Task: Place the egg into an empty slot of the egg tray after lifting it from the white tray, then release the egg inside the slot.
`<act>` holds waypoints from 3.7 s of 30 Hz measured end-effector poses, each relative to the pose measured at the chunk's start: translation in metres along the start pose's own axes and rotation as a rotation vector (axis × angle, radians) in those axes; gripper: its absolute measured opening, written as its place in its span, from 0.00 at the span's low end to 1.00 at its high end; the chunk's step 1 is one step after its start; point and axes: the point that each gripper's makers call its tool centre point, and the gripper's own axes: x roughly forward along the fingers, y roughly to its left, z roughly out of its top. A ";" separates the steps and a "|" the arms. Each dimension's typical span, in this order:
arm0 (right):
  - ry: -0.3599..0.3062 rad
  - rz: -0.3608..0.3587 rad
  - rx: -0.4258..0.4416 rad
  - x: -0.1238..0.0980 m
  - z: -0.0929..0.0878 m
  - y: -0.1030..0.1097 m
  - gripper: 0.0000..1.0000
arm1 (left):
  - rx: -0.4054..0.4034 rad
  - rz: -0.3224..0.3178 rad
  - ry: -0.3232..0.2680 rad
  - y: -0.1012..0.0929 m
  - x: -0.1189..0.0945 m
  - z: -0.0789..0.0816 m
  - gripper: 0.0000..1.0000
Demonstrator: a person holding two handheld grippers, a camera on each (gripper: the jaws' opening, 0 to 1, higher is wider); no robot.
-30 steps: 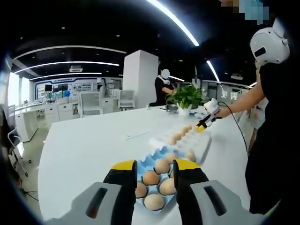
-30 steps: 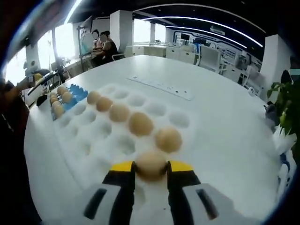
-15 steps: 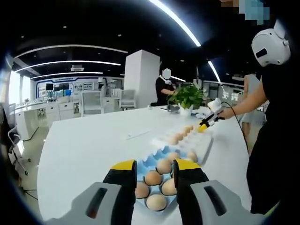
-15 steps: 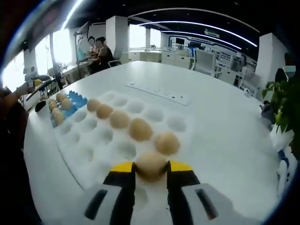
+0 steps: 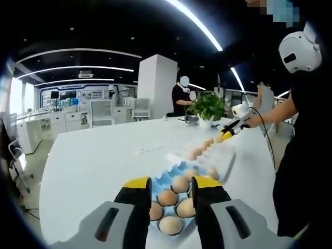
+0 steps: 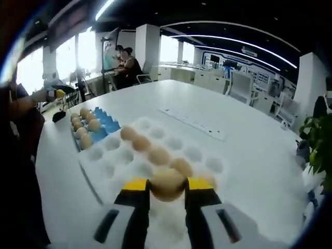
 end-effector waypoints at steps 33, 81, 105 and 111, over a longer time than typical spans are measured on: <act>-0.058 0.259 -0.169 0.054 0.051 0.095 0.25 | -0.003 0.015 0.007 0.007 -0.002 -0.003 0.32; 0.026 0.473 -0.258 0.144 0.049 0.172 0.26 | -0.004 0.022 0.008 0.015 -0.002 -0.004 0.33; 0.006 0.496 -0.251 0.144 0.043 0.173 0.30 | -0.014 0.038 0.016 0.020 0.000 -0.006 0.42; 0.007 0.488 -0.249 0.144 0.043 0.172 0.32 | 0.011 0.031 0.007 0.018 -0.001 -0.005 0.40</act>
